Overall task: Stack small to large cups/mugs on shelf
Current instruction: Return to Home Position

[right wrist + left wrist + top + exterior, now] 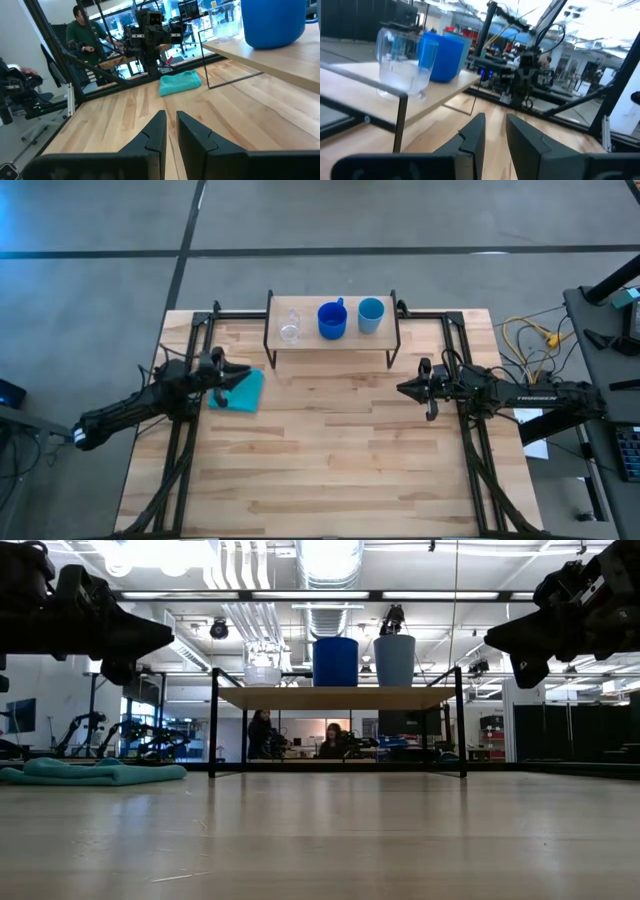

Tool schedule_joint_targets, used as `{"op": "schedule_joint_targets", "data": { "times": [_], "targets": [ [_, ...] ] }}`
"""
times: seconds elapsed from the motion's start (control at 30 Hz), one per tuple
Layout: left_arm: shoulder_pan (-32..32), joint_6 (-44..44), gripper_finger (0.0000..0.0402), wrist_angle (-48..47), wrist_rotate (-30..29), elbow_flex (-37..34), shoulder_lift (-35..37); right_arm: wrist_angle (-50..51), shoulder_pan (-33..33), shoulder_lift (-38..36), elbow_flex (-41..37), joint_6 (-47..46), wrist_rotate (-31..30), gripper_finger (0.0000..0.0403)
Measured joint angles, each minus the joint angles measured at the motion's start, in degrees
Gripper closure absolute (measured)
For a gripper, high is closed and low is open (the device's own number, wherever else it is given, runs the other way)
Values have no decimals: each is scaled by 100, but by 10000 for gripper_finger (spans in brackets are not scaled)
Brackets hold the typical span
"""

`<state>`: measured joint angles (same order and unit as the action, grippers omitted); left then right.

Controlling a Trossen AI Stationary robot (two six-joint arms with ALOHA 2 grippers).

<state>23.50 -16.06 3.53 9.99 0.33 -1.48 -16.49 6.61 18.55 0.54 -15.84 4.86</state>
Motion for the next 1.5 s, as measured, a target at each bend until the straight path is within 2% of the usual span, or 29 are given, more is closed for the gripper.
{"op": "schedule_joint_targets", "data": {
  "times": [1.5],
  "targets": [
    [1, -2, 338, 35, -30, 1, -273, -2, 1, 2, 2, -4, 0, 364]
  ]
}}
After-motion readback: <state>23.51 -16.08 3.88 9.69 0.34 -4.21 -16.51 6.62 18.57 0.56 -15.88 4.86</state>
